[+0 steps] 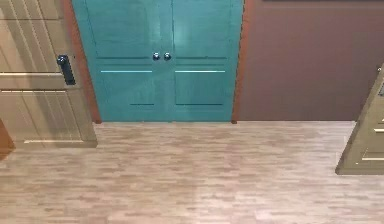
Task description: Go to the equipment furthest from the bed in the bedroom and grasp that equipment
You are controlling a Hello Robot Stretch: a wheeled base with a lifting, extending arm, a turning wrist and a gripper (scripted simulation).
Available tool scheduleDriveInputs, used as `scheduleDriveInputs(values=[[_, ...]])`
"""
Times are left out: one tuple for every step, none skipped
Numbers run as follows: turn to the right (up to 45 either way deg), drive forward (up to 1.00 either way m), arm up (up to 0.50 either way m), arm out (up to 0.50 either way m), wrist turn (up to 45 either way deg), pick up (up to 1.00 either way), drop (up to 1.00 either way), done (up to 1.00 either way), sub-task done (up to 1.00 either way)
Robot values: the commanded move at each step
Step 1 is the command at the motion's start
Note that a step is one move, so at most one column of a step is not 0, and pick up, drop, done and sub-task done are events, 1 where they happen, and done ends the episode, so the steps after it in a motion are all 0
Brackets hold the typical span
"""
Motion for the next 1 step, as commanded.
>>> scheduleDriveInputs(values=[[0.0,0.55,0.0,0.0,0.0,0.0,0.0,0.0,0.0]])
